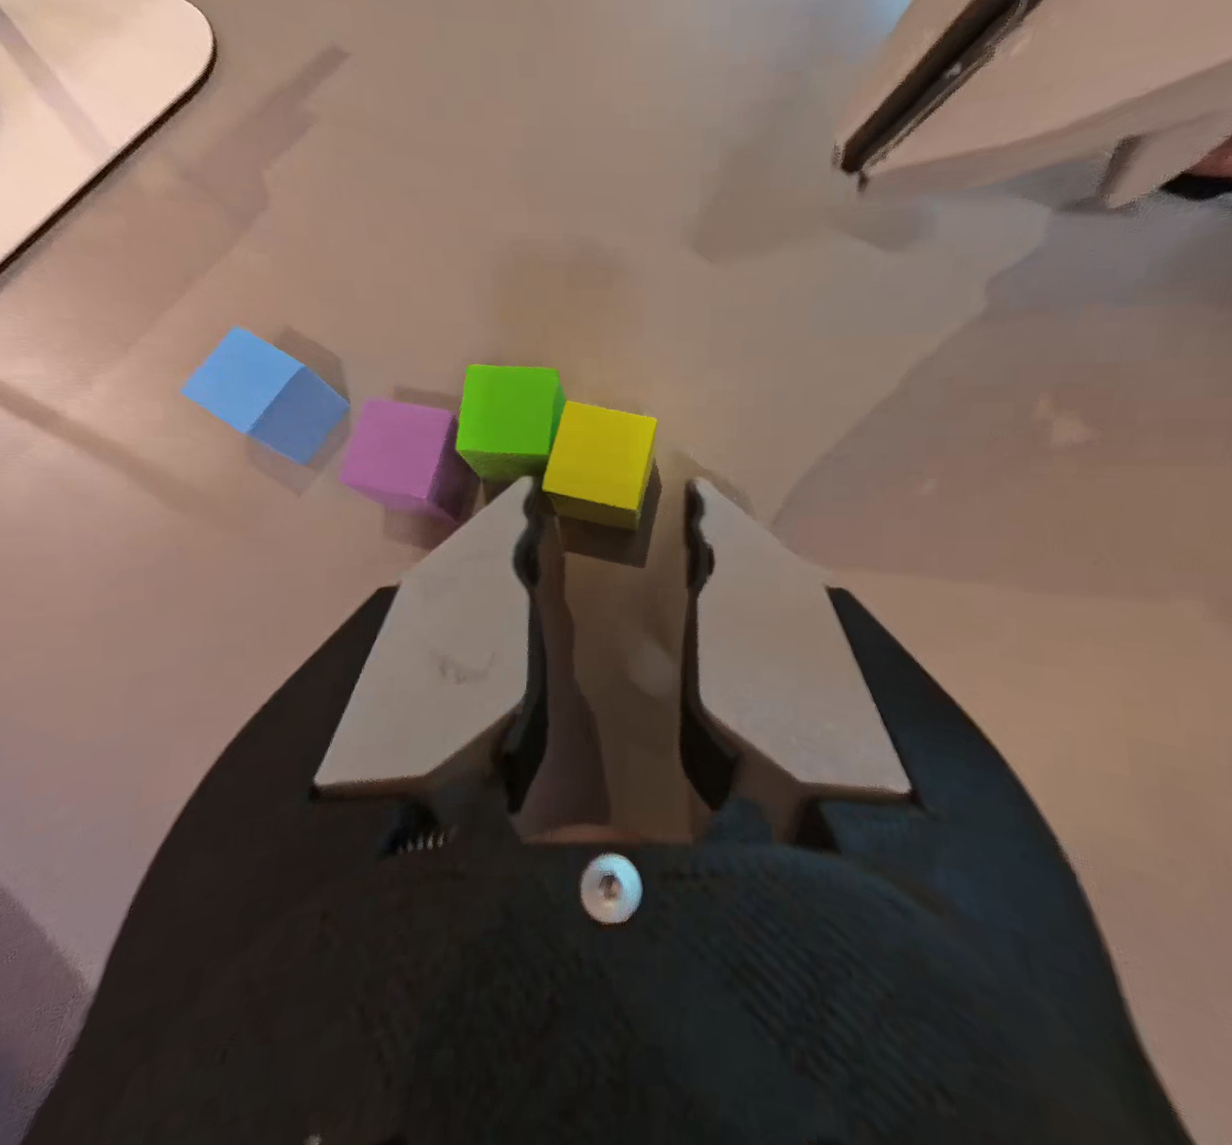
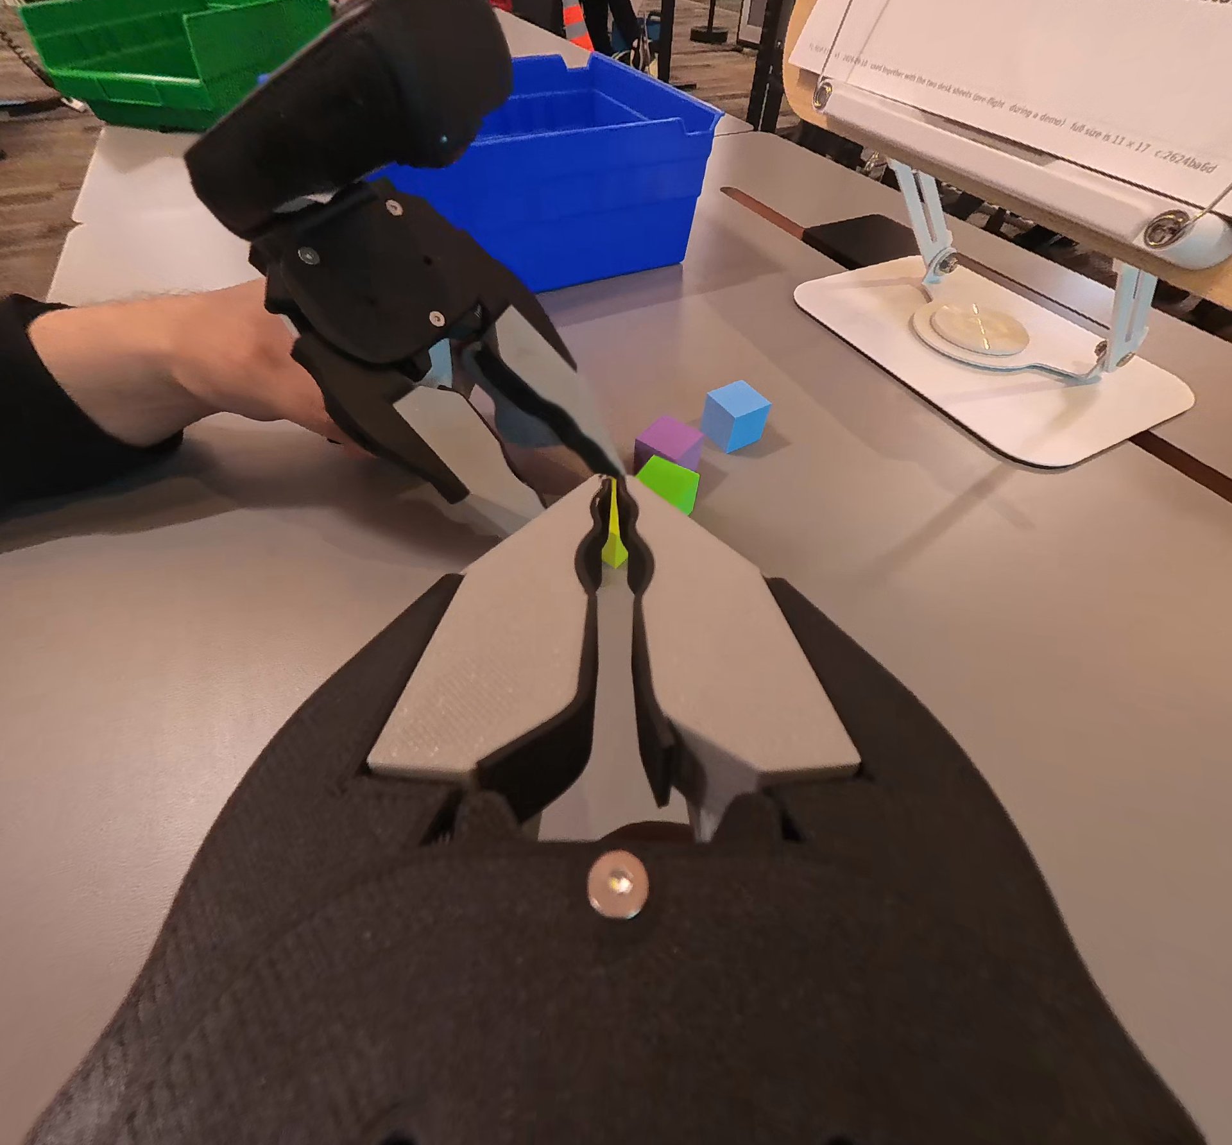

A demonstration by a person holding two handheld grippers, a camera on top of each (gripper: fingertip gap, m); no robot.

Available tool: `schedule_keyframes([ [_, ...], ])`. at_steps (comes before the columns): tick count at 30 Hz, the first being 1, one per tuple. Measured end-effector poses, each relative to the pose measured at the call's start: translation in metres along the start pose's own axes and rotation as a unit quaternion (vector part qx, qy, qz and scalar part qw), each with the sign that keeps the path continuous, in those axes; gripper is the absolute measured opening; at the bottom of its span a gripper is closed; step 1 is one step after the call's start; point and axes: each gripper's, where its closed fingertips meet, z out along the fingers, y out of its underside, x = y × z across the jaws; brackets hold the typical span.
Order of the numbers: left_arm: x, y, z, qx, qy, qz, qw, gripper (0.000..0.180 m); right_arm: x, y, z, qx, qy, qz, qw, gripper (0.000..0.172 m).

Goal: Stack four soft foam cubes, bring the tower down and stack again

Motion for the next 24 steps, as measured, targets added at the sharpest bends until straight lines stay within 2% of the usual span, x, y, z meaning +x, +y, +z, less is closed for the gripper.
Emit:
schedule_keyframes([
  [2,0.003,0.002,0.000,-0.001,0.008,0.009,1.000,0.026,0.000,-0.001,-0.001,0.002,0.000,0.000,1.000,0.000],
  [6,0.003,-0.003,-0.004,0.014,0.012,0.019,1.000,0.025,0.000,-0.002,-0.002,0.004,-0.001,0.002,1.000,0.000],
  [10,0.013,-0.002,-0.005,0.018,0.053,0.019,0.998,0.025,0.000,-0.001,-0.001,0.002,-0.002,0.004,1.000,0.000],
  [18,0.043,0.010,-0.010,-0.006,0.112,0.093,0.989,0.025,0.001,-0.001,-0.002,0.003,-0.003,0.008,1.000,0.000],
  [22,0.049,0.012,-0.012,-0.006,0.122,0.103,0.987,0.025,0.001,-0.001,-0.002,0.004,-0.004,0.008,1.000,0.000],
  [23,0.049,0.013,-0.012,-0.006,0.120,0.101,0.988,0.029,0.001,-0.001,-0.002,0.004,-0.004,0.008,1.000,0.000],
  [24,0.048,0.013,-0.012,-0.007,0.117,0.098,0.988,0.041,0.001,-0.001,-0.002,0.004,-0.004,0.009,1.000,0.000],
])
